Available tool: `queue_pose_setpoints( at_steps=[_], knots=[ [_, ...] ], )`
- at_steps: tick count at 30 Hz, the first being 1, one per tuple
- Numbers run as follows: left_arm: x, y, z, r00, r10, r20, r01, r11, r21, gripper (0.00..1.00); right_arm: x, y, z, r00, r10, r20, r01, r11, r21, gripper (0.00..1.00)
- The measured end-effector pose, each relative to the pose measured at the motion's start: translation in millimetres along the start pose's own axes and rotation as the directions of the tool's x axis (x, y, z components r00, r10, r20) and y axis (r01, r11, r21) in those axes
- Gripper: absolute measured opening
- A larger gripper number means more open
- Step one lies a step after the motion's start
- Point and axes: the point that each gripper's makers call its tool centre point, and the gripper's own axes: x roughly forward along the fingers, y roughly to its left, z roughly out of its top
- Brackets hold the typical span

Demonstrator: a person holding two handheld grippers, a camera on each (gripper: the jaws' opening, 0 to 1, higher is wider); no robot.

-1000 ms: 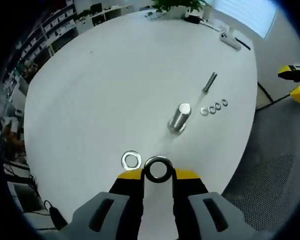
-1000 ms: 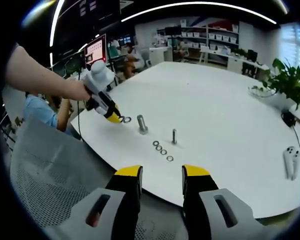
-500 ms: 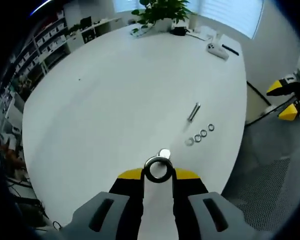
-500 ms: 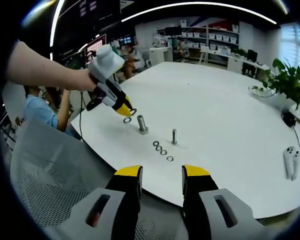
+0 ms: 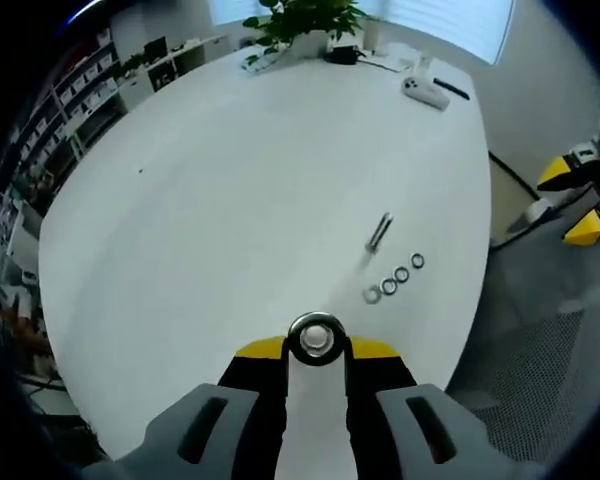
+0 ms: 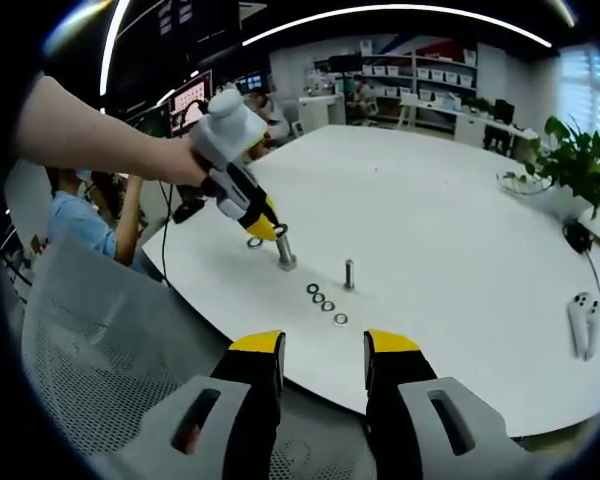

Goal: Place the washer onto the threaded stud by aligning its center hole with the stud, sliding it down to the base, and recovering from edge contact or off-axis alignment until the washer reaches the visible bottom stop.

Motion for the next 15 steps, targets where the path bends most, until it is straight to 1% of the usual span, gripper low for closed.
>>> queue_pose_setpoints(
  at_steps=[4,7,15],
  knots=[
    [4,-0.6,-2.6,1.0,0.004,-0.03,-0.003,1.0,0.024,0.19,0,-1,0.3,1.0,-0.002,0.001,0.002,1.0,0.002,0.34],
    [5,-1.2,-1.9,1.0,0.002,-0.028,-0.002,1.0,0.012,0.19,0,-1,0.3,1.0,-0.003,0.001,0.003,1.0,0.0,0.34],
    [16,-1.4,-5.6,0.998,0.003,-0.059,-0.001,0.999,0.04,0.19,-1,-2,-0.2,1.0,-0.01,0.0,0.01,1.0,0.005,0.34]
  ],
)
